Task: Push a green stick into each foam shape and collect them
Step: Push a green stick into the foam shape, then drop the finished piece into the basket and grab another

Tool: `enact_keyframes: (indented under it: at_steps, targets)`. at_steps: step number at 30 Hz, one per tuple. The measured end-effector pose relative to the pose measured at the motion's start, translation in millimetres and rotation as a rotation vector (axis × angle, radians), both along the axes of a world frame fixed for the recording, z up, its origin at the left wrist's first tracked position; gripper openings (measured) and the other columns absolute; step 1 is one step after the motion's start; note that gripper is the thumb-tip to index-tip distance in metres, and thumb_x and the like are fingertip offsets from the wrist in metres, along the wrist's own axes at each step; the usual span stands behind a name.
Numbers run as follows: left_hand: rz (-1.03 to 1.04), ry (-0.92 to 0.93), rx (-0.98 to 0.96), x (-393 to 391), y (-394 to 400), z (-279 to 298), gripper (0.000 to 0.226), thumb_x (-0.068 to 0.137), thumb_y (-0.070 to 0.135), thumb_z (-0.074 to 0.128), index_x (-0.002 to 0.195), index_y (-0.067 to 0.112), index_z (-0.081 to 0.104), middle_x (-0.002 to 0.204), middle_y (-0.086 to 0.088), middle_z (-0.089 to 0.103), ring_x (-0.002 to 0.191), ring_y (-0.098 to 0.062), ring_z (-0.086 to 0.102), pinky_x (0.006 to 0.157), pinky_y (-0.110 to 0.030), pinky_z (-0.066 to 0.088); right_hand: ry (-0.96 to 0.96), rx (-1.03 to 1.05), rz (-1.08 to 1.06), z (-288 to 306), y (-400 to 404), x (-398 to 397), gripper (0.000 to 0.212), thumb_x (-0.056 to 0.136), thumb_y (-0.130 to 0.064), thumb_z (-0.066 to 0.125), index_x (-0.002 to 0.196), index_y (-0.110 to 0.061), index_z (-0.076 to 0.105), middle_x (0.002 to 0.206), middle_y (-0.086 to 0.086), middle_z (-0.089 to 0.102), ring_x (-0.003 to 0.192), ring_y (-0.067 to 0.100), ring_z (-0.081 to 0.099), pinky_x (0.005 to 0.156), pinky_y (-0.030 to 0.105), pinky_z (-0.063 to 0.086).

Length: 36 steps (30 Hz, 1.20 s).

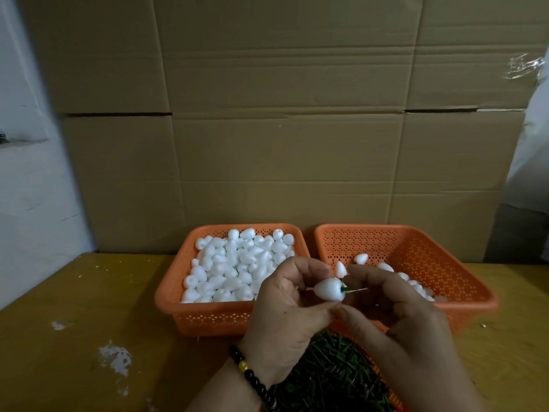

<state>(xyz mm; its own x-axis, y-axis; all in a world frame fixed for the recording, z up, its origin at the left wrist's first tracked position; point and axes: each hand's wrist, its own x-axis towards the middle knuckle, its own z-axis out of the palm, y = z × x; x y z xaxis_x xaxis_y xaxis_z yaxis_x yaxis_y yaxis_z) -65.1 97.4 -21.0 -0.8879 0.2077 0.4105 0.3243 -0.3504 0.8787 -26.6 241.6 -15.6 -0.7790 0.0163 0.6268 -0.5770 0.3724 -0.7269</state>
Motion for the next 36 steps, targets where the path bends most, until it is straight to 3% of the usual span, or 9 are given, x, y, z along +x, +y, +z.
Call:
enact_keyframes:
  at_steps: [6, 12, 18, 21, 24, 26, 29, 33, 36]
  targets:
    - [0.088, 0.158, -0.260, 0.5, 3.1, -6.3, 0.041, 0.062, 0.020, 0.075, 0.098, 0.038, 0.065, 0.094, 0.006, 0.064, 0.090, -0.016, 0.064, 0.077, -0.029, 0.051, -0.064, 0.027, 0.060, -2.1, 7.2, -4.2, 0.027, 0.071, -0.025, 0.079, 0.094, -0.034, 0.070, 0.089, -0.013, 0.073, 0.085, 0.003, 0.070, 0.074, 0.009, 0.050]
    - [0.237, 0.238, -0.673, -5.0, -10.9, -5.5, 0.053, 0.072, 0.024, 0.075, 0.110, 0.053, 0.051, 0.106, 0.022, 0.056, 0.099, 0.006, 0.053, 0.082, -0.007, 0.044, -0.020, 0.190, -0.118, 3.6, 23.0, -10.7, 0.028, 0.071, -0.014, 0.079, 0.082, -0.036, 0.066, 0.079, -0.013, 0.071, 0.071, -0.003, 0.066, 0.059, 0.010, 0.050]
    - [0.534, 0.142, -0.789, -24.1, -37.3, -4.6, 0.027, 0.085, 0.024, 0.066, 0.100, 0.043, 0.054, 0.098, 0.024, 0.057, 0.093, 0.012, 0.051, 0.070, -0.003, 0.041, 0.050, 0.440, -0.431, -2.9, 49.7, -28.9, 0.025, 0.076, -0.005, 0.074, 0.090, -0.025, 0.069, 0.099, -0.007, 0.059, 0.074, 0.000, 0.057, 0.063, 0.019, 0.048]
    - [0.652, 0.156, -0.935, -33.3, -49.9, -9.5, 0.025, 0.089, 0.028, 0.060, 0.112, 0.038, 0.055, 0.102, 0.025, 0.054, 0.101, 0.004, 0.051, 0.080, -0.011, 0.041, -0.035, 0.535, -0.496, -11.2, 57.0, -35.8, 0.026, 0.078, -0.012, 0.075, 0.103, -0.019, 0.070, 0.114, 0.003, 0.058, 0.073, 0.003, 0.055, 0.066, 0.021, 0.046]
    - [0.703, 0.118, -1.046, -38.1, -55.6, -12.7, 0.030, 0.093, 0.033, 0.054, 0.123, 0.030, 0.053, 0.117, 0.017, 0.056, 0.113, -0.006, 0.051, 0.095, -0.028, 0.045, -0.199, 0.650, -0.496, -21.0, 58.1, -40.1, 0.057, 0.081, -0.031, 0.072, 0.134, -0.026, 0.052, 0.144, 0.005, 0.039, 0.108, 0.022, 0.057, 0.086, 0.034, 0.051]
    - [0.719, 0.100, -1.107, -39.5, -57.3, -13.2, 0.033, 0.095, 0.035, 0.049, 0.127, 0.029, 0.052, 0.125, 0.013, 0.057, 0.118, -0.010, 0.050, 0.100, -0.034, 0.044, -0.276, 0.758, -0.485, -25.6, 53.9, -41.5, 0.073, 0.084, -0.044, 0.065, 0.147, -0.029, 0.032, 0.158, 0.000, 0.016, 0.140, 0.028, 0.031, 0.111, 0.042, 0.035]
    - [0.706, 0.091, -1.150, -41.2, -59.9, -12.5, 0.032, 0.097, 0.035, 0.044, 0.127, 0.030, 0.052, 0.129, 0.012, 0.056, 0.119, -0.010, 0.050, 0.101, -0.034, 0.043, -0.231, 0.870, -0.503, -24.5, 42.6, -37.4, 0.075, 0.084, -0.050, 0.061, 0.148, -0.029, 0.028, 0.160, 0.001, 0.013, 0.147, 0.025, 0.004, 0.115, 0.046, 0.016]
    - [0.651, 0.054, -1.192, -46.2, -66.5, -10.5, 0.029, 0.096, 0.034, 0.046, 0.124, 0.034, 0.053, 0.129, 0.013, 0.054, 0.115, -0.009, 0.051, 0.092, -0.027, 0.045, 0.041, 0.764, -0.357, -15.6, 24.7, -22.6, 0.050, 0.069, -0.024, 0.082, 0.116, -0.020, 0.065, 0.127, 0.005, 0.058, 0.116, 0.029, 0.054, 0.090, 0.044, 0.047]
    - [0.567, -0.024, -1.260, -58.7, -74.2, -7.2, 0.031, 0.094, 0.035, 0.048, 0.125, 0.035, 0.052, 0.130, 0.012, 0.054, 0.107, -0.006, 0.053, 0.083, -0.023, 0.043, 0.035, 0.832, -0.123, -7.3, 8.8, -10.0, 0.038, 0.073, -0.038, 0.076, 0.109, -0.034, 0.065, 0.112, -0.015, 0.058, 0.092, 0.005, 0.062, 0.075, 0.026, 0.056]
